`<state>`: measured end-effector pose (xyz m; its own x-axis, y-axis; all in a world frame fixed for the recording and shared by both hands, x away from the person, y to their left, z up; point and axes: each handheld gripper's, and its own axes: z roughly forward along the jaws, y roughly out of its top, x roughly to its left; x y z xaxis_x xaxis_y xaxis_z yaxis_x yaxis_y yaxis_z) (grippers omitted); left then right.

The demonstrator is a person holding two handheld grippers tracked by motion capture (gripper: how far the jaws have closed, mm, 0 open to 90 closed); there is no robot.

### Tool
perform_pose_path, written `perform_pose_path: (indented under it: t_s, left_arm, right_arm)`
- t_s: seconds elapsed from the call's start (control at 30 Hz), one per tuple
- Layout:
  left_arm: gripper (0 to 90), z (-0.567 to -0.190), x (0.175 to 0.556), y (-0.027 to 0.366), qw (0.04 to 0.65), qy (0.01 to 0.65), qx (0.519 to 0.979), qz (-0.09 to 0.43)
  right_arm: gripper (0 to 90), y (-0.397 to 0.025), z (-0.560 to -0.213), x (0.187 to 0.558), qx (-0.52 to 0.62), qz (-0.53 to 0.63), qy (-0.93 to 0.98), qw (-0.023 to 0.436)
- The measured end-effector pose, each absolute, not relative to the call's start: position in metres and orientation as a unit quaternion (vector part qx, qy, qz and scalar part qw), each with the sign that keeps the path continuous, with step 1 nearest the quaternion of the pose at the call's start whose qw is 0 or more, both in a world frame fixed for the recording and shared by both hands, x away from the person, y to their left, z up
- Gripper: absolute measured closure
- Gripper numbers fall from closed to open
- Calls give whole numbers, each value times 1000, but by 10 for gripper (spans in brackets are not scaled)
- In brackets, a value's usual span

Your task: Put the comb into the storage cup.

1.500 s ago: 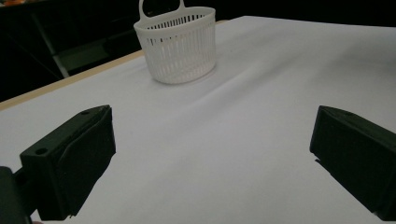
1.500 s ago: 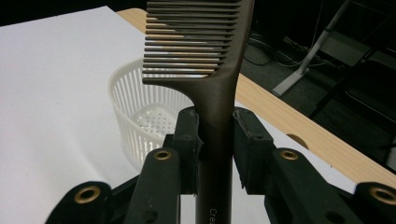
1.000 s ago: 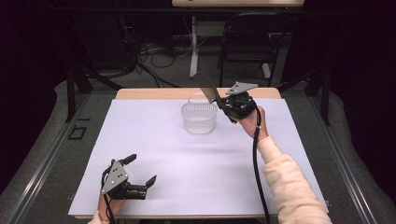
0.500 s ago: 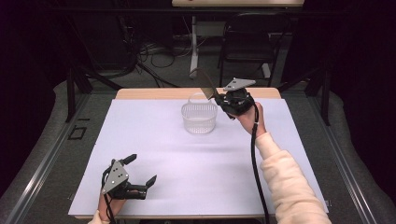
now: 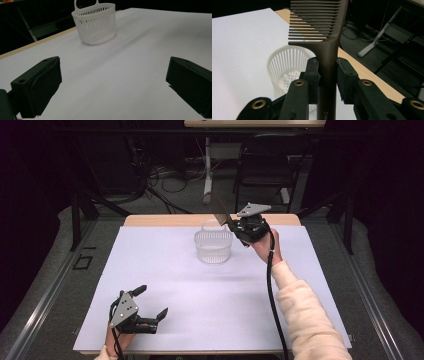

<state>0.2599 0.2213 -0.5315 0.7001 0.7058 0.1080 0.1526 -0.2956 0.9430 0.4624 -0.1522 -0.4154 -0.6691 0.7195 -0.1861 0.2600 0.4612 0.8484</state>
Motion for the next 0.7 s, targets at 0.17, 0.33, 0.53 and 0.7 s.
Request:
perform_pose_path:
  t_s: [0.17,0.33,0.53,0.7]
  left_arm:
    - [1,-531,259,222,522,284,759,265]
    - [1,-531,260,223,523,284,758,266]
    - [1,-531,260,221,523,281,760,266]
    - [1,-531,259,222,524,283,758,264]
  right_arm:
    - [729,-150,-417,465,302,421,810,273]
    - [728,-145,-416,467,300,420,812,274]
    - [728,-144,-413,465,294,421,811,280]
    - [729,-144,-413,466,295,419,812,280]
